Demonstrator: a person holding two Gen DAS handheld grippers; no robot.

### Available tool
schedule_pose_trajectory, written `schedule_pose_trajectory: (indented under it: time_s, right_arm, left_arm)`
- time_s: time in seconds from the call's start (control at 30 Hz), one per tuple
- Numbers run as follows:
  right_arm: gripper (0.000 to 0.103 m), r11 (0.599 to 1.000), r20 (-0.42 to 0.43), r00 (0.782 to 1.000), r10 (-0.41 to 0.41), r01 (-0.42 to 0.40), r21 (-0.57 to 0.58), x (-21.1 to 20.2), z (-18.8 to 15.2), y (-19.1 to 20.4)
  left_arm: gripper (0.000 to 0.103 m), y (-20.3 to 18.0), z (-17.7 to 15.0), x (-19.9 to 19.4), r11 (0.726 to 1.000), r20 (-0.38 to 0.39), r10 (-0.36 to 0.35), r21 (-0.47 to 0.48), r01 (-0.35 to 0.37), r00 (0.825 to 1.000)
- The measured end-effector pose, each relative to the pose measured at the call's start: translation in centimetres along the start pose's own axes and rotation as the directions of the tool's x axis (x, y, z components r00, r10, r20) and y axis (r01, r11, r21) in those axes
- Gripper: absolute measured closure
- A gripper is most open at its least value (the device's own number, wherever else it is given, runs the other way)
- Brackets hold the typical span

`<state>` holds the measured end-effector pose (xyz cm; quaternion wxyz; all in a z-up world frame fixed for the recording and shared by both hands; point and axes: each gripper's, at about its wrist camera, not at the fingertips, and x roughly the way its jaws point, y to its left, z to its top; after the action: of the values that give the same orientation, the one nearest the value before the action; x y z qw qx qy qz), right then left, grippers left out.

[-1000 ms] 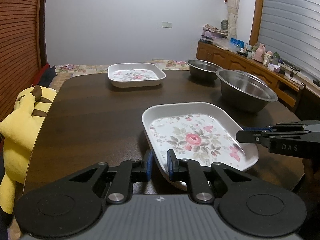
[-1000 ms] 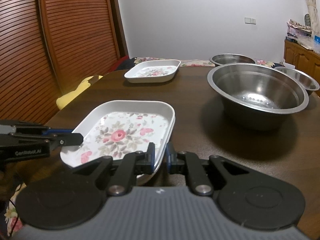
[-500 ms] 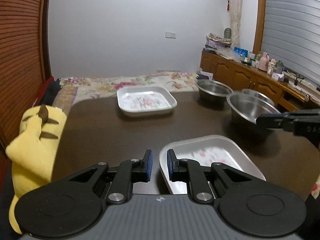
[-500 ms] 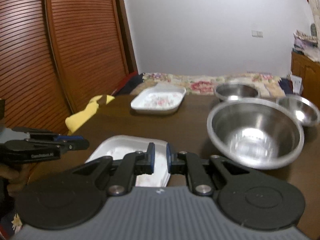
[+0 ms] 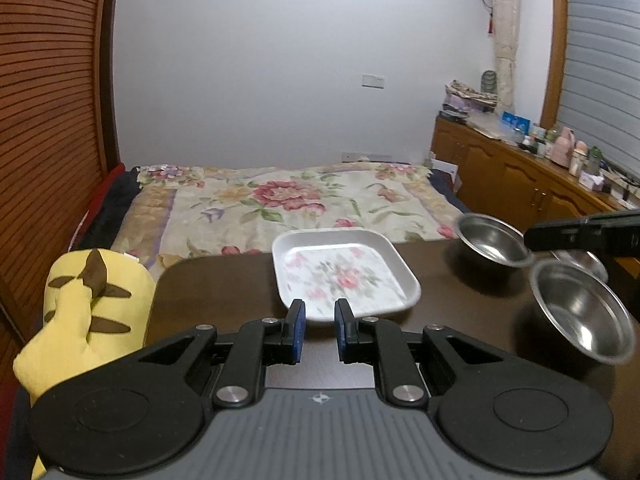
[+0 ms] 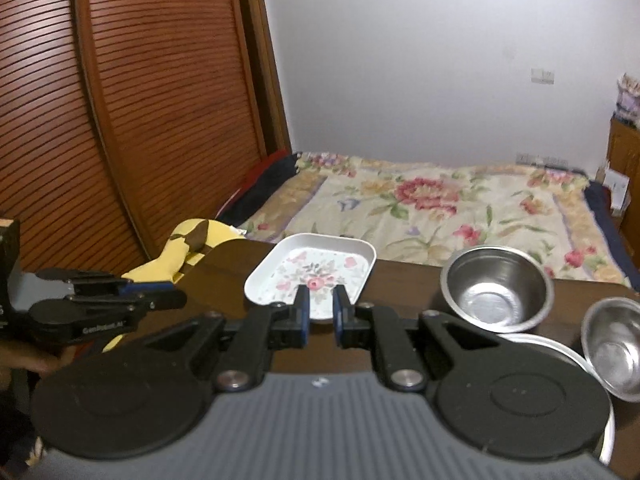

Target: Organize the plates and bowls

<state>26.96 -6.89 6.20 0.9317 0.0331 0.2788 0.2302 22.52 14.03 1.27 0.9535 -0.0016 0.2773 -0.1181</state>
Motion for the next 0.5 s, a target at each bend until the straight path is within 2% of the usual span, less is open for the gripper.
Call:
schedule_pose_trajectory:
  time_s: [0.13, 0.37, 0.4, 0.43, 0.5]
  right_arm:
    - [0.088, 1.000, -0.042, 0.999, 0.006, -0.006, 0.003, 2.3, 0.5, -0.3]
    - [0.086, 1.000, -0.147, 0.989, 0.013, -0.012, 0.011, 7.6, 1.9, -1.4]
    - [0.084, 1.000, -0.160, 0.987, 0.009, -0.007, 0.018, 8.3, 2.0, -1.7]
    - [0.072, 1.000, -0.169, 0.986, 0.006, -0.001, 0.029, 8.9, 2.1, -2.1]
    - [0.062, 0.998, -0.185, 0.983, 0.004, 0.007, 0.060, 10.0, 2.1, -3.0]
  left_arm:
    - [0.073, 0.5, 1.2, 1.5, 1.000, -0.008, 0.009, -0.016, -0.009, 1.000]
    - [0.071, 1.5, 2.0, 4.5, 0.999, -0.042, 0.022, -0.038, -0.024, 0.999]
    - [0.071, 1.6, 2.0, 5.0, 0.999, -0.048, 0.023, -0.042, -0.025, 0.999]
    - [0.071, 1.8, 2.0, 5.5, 0.999, -0.057, 0.023, -0.044, -0.026, 0.998]
    - [0.071, 2.1, 1.9, 6.5, 0.998, -0.072, 0.026, -0.047, -0.030, 0.997]
